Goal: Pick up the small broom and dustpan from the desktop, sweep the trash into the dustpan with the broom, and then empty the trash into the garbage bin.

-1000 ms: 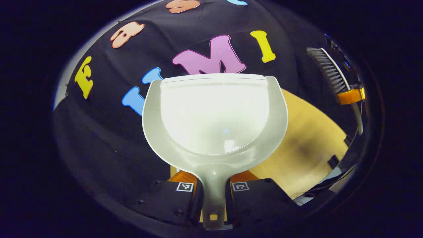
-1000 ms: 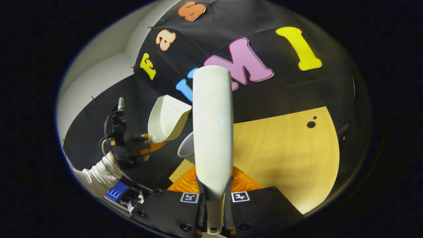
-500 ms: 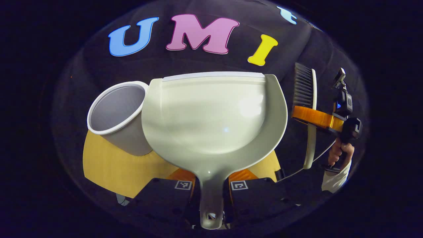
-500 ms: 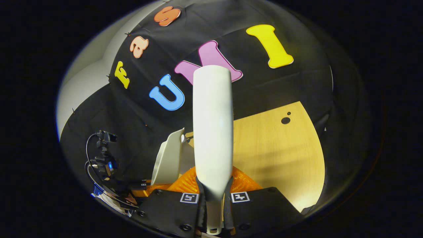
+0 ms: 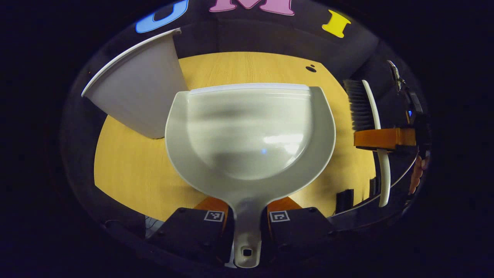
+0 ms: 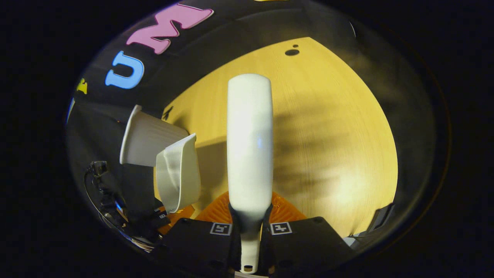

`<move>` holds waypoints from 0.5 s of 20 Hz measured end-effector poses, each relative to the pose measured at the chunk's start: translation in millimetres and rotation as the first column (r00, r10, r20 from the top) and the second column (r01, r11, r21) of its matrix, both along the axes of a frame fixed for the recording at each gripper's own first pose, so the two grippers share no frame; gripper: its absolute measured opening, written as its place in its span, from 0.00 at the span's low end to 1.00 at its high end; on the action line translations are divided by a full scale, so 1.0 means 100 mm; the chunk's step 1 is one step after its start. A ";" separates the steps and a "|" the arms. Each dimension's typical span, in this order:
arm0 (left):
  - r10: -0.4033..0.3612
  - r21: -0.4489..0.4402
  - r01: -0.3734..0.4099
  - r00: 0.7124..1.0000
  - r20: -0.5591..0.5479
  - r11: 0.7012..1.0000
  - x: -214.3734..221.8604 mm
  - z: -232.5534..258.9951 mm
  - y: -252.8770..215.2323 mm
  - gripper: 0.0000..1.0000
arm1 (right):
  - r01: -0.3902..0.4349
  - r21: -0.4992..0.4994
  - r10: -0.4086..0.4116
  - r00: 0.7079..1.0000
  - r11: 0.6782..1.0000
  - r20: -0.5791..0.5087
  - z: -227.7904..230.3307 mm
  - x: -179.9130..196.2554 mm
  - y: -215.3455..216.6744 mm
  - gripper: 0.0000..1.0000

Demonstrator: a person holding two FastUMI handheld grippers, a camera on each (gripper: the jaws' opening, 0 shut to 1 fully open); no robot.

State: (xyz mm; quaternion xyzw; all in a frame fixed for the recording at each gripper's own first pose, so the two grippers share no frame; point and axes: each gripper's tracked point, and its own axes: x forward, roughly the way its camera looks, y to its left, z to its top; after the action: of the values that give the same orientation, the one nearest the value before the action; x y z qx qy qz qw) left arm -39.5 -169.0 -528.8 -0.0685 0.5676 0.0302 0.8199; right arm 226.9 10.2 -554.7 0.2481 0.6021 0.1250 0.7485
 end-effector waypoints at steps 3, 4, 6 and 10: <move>-0.008 0.000 0.008 0.999 -0.053 1.000 0.07 -0.03 0.06 0.27 | -0.054 -0.056 0.050 0.997 0.997 -0.066 0.10 0.04 -0.01 0.22; -0.015 0.012 0.016 0.998 -0.061 1.000 0.08 -0.02 0.07 0.26 | -0.076 -0.081 0.069 0.994 0.994 -0.083 0.11 0.05 -0.03 0.22; -0.024 0.030 0.027 0.996 -0.088 0.999 0.04 0.01 0.07 0.26 | -0.115 -0.130 0.099 0.987 0.985 -0.124 0.18 0.06 -0.08 0.22; -0.036 0.042 0.042 0.990 -0.136 0.998 0.04 0.04 0.08 0.26 | -0.134 -0.202 0.098 0.979 0.970 -0.180 0.18 0.05 -0.07 0.22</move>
State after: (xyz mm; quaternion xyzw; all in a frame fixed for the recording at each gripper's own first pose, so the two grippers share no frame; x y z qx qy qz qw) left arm -36.0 -160.6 -525.0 -0.0369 0.6224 0.0313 0.7812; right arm 232.3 3.3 -536.8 0.1404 0.6868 0.0820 0.7085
